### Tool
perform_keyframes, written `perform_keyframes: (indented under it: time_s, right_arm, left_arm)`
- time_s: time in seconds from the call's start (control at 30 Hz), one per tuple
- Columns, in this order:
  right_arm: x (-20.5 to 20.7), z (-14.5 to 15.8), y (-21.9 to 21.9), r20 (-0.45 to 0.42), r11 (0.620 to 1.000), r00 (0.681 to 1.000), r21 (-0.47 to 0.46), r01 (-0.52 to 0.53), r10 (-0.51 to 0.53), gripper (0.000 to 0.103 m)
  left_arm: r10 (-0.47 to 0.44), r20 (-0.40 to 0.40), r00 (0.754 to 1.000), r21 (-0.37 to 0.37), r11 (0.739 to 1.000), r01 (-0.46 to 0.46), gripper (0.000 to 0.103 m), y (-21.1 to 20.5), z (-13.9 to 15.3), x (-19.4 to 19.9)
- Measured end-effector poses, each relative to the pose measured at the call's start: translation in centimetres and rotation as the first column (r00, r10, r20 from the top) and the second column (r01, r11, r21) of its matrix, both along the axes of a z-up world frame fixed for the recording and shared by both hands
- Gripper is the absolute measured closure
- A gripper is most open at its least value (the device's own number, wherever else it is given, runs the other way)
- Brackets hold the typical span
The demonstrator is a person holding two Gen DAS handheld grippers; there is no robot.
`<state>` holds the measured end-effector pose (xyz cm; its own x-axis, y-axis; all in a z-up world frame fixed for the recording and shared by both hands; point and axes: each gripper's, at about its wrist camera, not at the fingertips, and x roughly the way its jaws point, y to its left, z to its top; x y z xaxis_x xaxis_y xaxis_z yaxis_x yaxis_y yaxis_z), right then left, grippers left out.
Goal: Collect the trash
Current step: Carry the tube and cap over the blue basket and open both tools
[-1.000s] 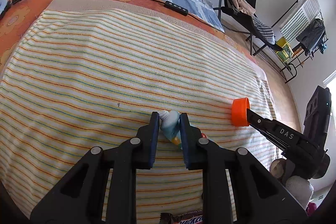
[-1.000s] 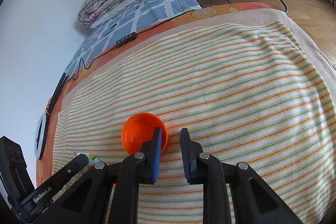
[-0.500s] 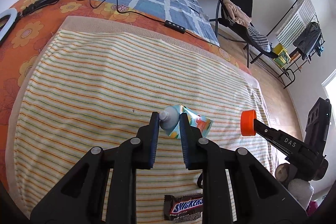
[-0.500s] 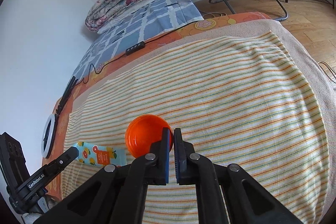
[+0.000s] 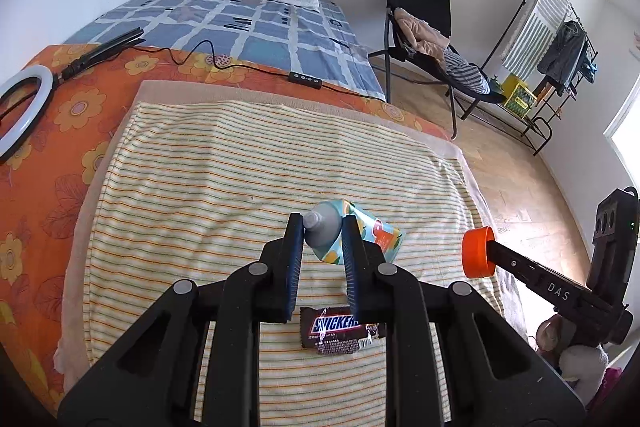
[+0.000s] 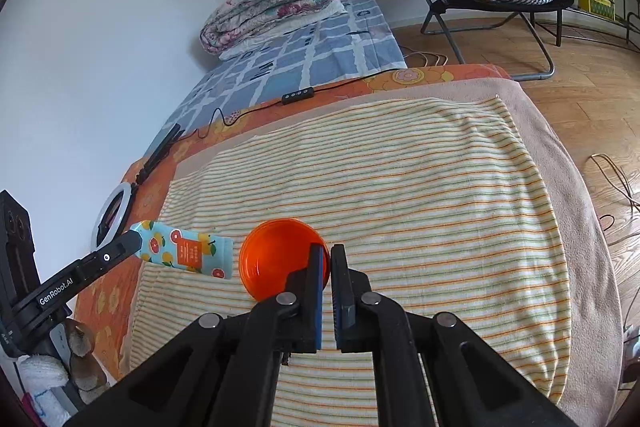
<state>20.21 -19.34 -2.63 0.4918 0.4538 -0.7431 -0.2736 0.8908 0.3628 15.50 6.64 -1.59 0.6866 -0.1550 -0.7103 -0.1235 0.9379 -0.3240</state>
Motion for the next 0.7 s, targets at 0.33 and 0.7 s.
perform_keyframes:
  time_s: [0.33,0.7]
  right_arm:
    - [-7.5,2.0,-1.3,-0.001,0.997,0.997,0.026,-0.077,0.077,0.102]
    - [-15.6,2.4,-3.0,-0.010,0.989,0.989,0.043,-0.145,0.145,0.102]
  left_arm:
    - [-0.032,0.028,0.999,0.002,0.999,0.032,0.085,-0.9,2.4,-7.1]
    - [-0.076,0.047,0.996,0.056,0.996,0.073,0.085,-2.0,3.7,-15.3]
